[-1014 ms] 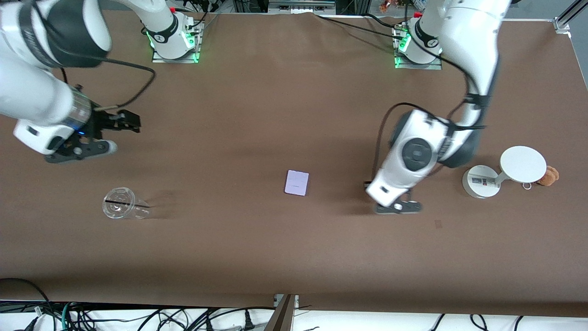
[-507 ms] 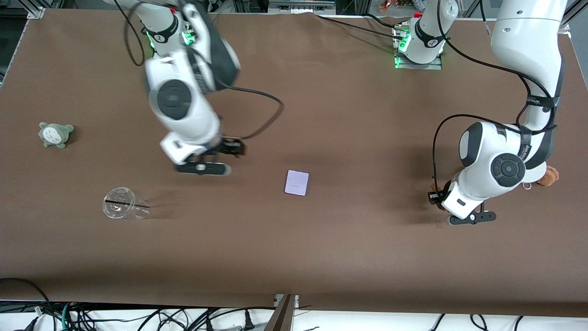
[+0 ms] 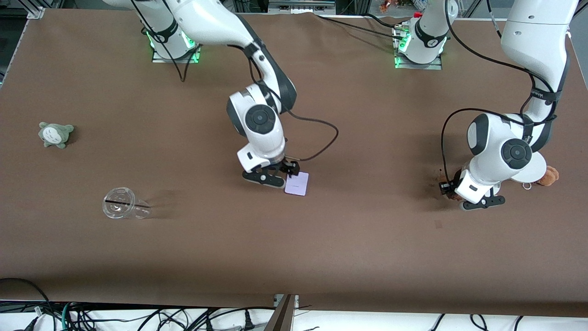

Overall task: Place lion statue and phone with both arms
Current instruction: 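Lower the lion beside the white lamp while the right gripper grasps the phone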

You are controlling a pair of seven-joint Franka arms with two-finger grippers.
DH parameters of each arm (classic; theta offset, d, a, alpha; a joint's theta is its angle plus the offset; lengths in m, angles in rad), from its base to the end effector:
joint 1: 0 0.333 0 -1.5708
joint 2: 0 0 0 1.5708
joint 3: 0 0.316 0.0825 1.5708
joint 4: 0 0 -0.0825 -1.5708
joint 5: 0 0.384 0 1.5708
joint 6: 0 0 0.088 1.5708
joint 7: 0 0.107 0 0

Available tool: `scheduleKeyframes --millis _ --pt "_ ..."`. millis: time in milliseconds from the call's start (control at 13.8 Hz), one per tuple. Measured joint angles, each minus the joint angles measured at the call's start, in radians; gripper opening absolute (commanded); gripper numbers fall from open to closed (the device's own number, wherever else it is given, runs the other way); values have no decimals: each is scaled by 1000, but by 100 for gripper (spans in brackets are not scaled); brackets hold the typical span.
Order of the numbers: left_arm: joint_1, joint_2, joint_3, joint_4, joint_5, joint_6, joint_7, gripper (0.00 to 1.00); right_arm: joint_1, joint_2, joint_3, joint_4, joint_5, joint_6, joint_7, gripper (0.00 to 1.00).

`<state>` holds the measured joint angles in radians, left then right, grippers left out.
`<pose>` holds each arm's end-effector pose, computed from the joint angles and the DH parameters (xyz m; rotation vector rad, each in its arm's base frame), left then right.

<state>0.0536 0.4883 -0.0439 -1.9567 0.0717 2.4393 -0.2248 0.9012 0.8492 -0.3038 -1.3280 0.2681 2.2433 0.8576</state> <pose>0.6182 0.0071 0.2245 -3.1024 -0.2873 0.0032 0.5843 0.4735 0.2466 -3.0351 0.4695 -0.1254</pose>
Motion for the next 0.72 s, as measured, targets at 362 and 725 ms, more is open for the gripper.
scheduleKeyframes --millis 362,725 --pt "9 -26 2 -72 68 64 -2 0 -53 117 40 158 42 18 100 100" --pt "46 -26 2 -118 146 143 -2 0 -63 199 106 200 15 57 69 100"
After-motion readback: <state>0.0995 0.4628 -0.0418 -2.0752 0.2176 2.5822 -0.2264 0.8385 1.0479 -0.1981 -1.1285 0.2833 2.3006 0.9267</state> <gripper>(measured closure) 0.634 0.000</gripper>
